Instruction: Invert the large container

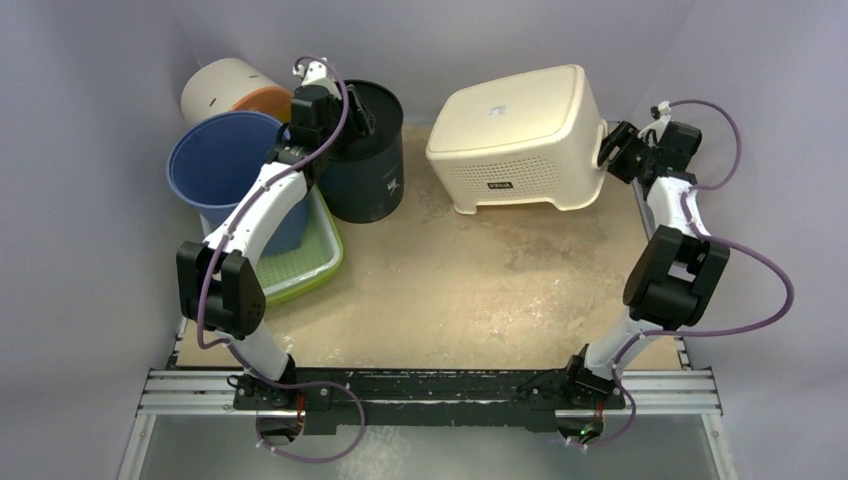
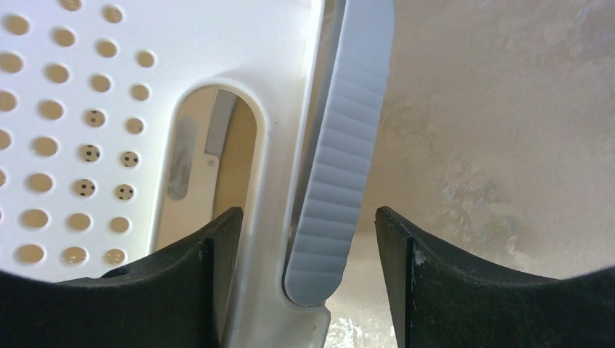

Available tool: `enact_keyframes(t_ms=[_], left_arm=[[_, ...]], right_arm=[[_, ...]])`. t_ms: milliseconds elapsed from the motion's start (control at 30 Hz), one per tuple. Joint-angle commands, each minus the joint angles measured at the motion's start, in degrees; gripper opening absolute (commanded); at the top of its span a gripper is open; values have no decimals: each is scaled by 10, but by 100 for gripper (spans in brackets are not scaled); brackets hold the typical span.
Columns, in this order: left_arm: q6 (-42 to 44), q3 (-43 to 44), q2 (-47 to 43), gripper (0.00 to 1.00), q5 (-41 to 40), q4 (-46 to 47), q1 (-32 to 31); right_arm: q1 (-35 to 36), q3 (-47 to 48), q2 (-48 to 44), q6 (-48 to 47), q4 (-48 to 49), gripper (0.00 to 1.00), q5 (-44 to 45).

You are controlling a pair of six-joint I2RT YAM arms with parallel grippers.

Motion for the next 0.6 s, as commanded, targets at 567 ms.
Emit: enact_keyframes(t_ms=[567], left_arm=[[1, 193, 83, 69, 94, 44, -112]], right_arm=[[26, 60, 96, -27, 18, 71, -25]])
